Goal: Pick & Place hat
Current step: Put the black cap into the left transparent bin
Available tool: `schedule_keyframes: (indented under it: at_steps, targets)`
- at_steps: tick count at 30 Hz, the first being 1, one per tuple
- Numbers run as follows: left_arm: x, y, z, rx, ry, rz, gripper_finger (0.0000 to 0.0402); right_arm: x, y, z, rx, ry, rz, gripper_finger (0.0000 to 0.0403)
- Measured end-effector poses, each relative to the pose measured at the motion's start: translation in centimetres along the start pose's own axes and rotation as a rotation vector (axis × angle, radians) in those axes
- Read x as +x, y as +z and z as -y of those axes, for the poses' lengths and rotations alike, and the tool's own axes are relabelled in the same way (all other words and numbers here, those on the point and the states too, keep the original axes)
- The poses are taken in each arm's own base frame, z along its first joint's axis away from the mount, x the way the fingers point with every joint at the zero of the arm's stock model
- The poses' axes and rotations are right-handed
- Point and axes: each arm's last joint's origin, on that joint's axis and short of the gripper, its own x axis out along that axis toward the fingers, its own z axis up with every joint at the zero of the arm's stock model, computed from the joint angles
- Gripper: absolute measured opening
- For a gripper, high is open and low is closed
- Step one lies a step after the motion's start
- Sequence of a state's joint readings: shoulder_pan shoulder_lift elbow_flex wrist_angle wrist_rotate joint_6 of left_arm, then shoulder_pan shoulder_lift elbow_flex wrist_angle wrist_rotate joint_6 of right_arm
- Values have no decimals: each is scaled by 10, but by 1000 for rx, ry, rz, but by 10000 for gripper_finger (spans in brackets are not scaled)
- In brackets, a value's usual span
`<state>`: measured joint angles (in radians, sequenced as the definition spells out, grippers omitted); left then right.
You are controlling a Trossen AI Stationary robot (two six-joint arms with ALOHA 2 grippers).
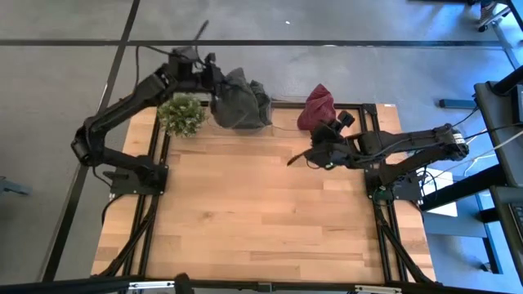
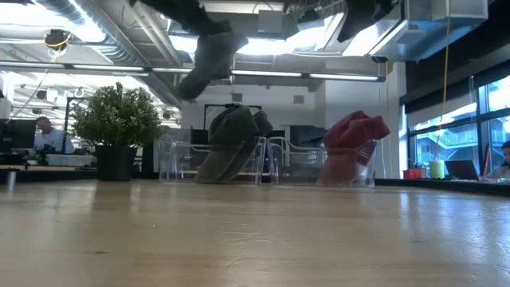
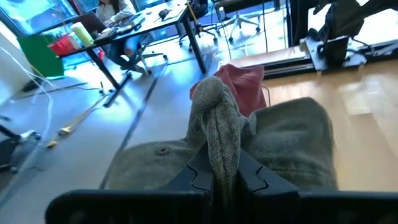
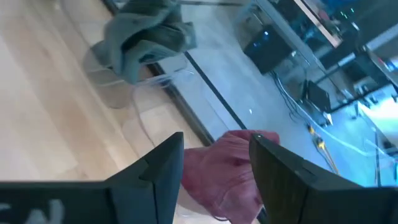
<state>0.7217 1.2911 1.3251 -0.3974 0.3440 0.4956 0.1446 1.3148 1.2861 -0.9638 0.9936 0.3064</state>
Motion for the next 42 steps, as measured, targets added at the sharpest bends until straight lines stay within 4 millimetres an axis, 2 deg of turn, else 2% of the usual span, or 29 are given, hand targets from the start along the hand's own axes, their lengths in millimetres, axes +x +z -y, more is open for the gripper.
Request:
schedule_keyframes:
  at_steps: [5, 10, 13, 19, 31, 42]
  targets:
    - [-9, -13, -21, -19, -39, 43, 11, 14, 1, 10, 88, -53, -34, 184]
    - [-3, -44, -30, -54, -26, 97, 8, 25, 2, 20, 197, -100, -59, 184]
    - [3, -63, -29, -73, -26, 140, 9, 30, 2, 24, 235, -119, -68, 184]
    - [10, -86, -27, -66, -16, 219, 9, 35, 4, 28, 274, -135, -63, 184]
    - [27, -136, -13, -54, -13, 187, 13, 36, 9, 26, 329, -48, -55, 184]
    - [55, -153, -7, 76, -52, 158, 15, 37, 13, 24, 389, 5, -43, 184]
